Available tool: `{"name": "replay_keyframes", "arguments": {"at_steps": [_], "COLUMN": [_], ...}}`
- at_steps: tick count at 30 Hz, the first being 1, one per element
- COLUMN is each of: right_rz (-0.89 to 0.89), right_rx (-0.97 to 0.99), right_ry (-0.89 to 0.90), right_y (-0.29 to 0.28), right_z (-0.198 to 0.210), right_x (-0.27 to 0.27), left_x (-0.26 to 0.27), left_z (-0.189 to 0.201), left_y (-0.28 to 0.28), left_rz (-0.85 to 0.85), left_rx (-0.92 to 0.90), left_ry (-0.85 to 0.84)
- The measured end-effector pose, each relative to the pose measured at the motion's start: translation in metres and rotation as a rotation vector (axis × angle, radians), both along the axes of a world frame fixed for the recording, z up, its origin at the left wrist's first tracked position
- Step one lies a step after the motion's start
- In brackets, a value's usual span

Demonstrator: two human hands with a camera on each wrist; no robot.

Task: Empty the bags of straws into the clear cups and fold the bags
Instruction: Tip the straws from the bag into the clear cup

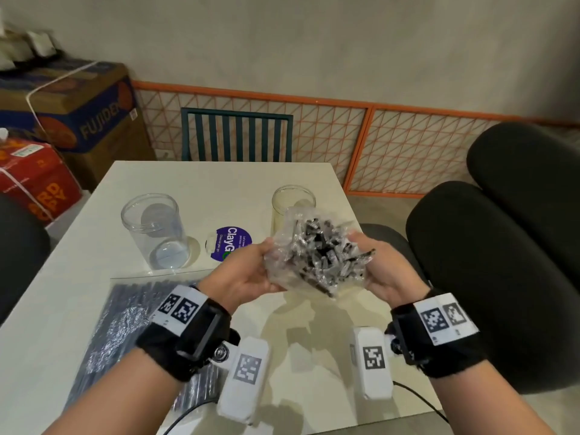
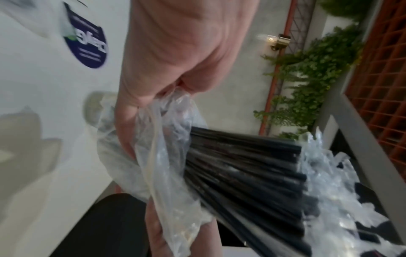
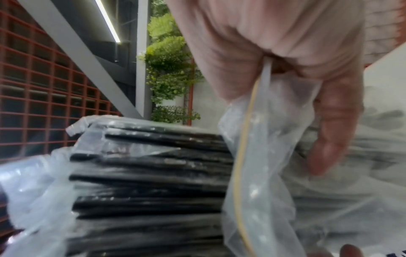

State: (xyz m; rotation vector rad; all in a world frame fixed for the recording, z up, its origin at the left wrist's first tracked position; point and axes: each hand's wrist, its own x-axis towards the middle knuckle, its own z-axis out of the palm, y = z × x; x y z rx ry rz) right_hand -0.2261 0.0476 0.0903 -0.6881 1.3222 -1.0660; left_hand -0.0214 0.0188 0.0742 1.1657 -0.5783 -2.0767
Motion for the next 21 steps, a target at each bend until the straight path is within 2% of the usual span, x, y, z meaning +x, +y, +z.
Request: {"name": "replay_keyframes", "arguments": {"at_steps": [4, 6, 10, 13, 18, 21], "right_rz": [0.093, 0.098, 0.184, 0.257, 0.146, 0.280], "right_rx": [-0.212, -0.279, -0.432, -0.505, -0.432, -0.406], "right_ry": [0.038, 0.155, 0.384, 0.481, 0.520, 0.600], "right_y": [-0.006, -0.016, -0.034, -0.047, -0.081, -0.099], "right_z": [0.050, 0.068, 0.088, 0.099, 0.105, 0.114], "right_x": [0.003, 0.007, 0.013, 0.014, 0.012, 0.011], "left_x": [-0.007, -0.008, -0.009, -0.009, -0.009, -0.014], "left_z": [0.037, 0.051, 0.073, 0.087, 0.108, 0.111], "left_y": [-0.019, -0.035, -0.057, -0.070, -0.095, -0.113], "left_rz": [-0.063, -0.093, -0.281, -0.326, -0.232, -0.248], "left_rx": [-0.132, -0.167, -0.220, -0.351, -0.582, -0.783], "left_ry": [0.090, 0.077, 0.075, -0.010, -0.161, -0.348]}}
